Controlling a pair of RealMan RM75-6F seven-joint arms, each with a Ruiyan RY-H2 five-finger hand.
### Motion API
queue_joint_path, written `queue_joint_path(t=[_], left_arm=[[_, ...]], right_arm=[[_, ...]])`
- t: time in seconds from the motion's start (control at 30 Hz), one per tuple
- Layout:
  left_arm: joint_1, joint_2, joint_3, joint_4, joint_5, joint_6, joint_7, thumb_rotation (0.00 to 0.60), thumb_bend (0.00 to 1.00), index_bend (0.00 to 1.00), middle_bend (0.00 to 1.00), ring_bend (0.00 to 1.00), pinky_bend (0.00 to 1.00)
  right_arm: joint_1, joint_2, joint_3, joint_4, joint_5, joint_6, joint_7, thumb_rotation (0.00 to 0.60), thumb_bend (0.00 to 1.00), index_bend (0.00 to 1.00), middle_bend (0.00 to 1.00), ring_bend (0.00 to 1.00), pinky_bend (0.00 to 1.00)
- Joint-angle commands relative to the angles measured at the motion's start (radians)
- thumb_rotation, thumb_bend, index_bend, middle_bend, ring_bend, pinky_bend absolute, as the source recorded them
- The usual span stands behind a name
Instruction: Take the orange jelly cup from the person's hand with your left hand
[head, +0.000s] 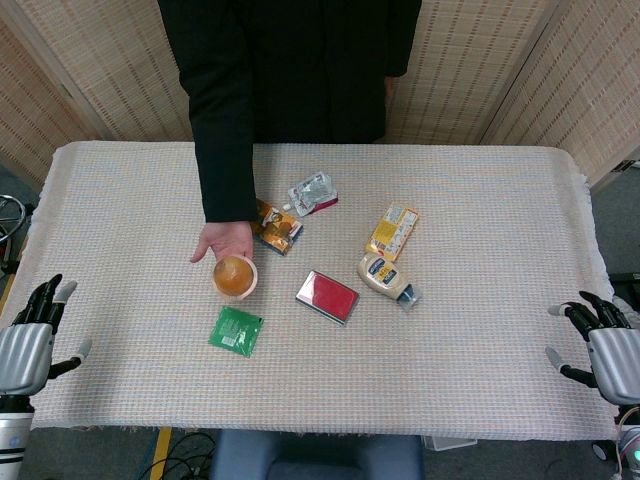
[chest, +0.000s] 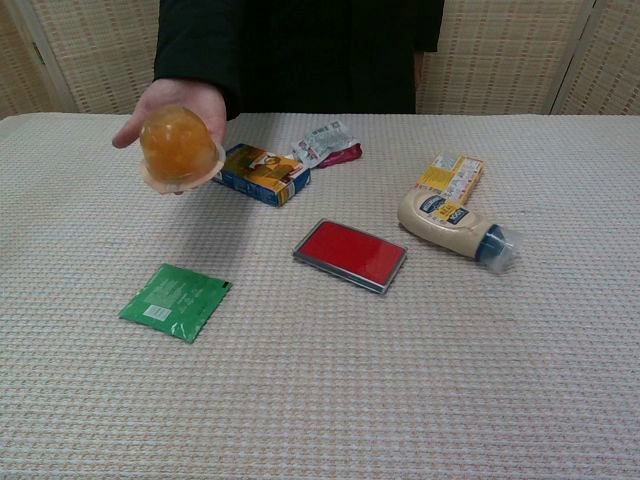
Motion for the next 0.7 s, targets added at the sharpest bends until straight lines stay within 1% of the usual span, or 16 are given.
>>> queue_joint_path(t=[0.03, 0.23, 0.4, 0.57, 0.7], left_arm=[[-0.002, 0.0, 0.001, -0.001, 0.001, -0.003, 0.002, 0.6, 0.33, 0.09, 0.0, 0.0, 0.31], [-0.009, 0.002, 0.0, -0.005, 0.015, -0.006, 0.005, 0.6, 0.33, 0.09, 0.0, 0.0, 0.31], [-0.038, 0.01, -0.006, -0.011, 0.056, -0.02, 0.017, 0.6, 0.33, 0.1, 0.0, 0.0, 0.31], [-0.104, 0.033, -0.024, -0.041, 0.124, -0.063, 0.016, 0.6, 0.33, 0.11, 0.0, 0.0, 0.31], [-0.171, 0.029, -0.045, -0.044, 0.175, -0.11, 0.022, 0.6, 0.33, 0.14, 0.0, 0.03, 0.31]], right_arm=[[0.0, 0.0, 0.001, 0.001, 0.0, 0.001, 0.0, 0.6, 0.26, 0.3, 0.31, 0.17, 0.17], [-0.002, 0.003, 0.002, 0.003, 0.0, 0.004, 0.004, 0.6, 0.26, 0.3, 0.31, 0.17, 0.17], [-0.004, 0.006, 0.012, 0.002, 0.0, 0.024, 0.009, 0.6, 0.26, 0.3, 0.31, 0.17, 0.17], [-0.01, 0.019, 0.021, -0.011, 0.008, 0.039, -0.003, 0.6, 0.26, 0.3, 0.31, 0.17, 0.17], [-0.017, 0.028, 0.03, -0.025, 0.017, 0.056, -0.009, 0.6, 0.26, 0.3, 0.31, 0.17, 0.17]])
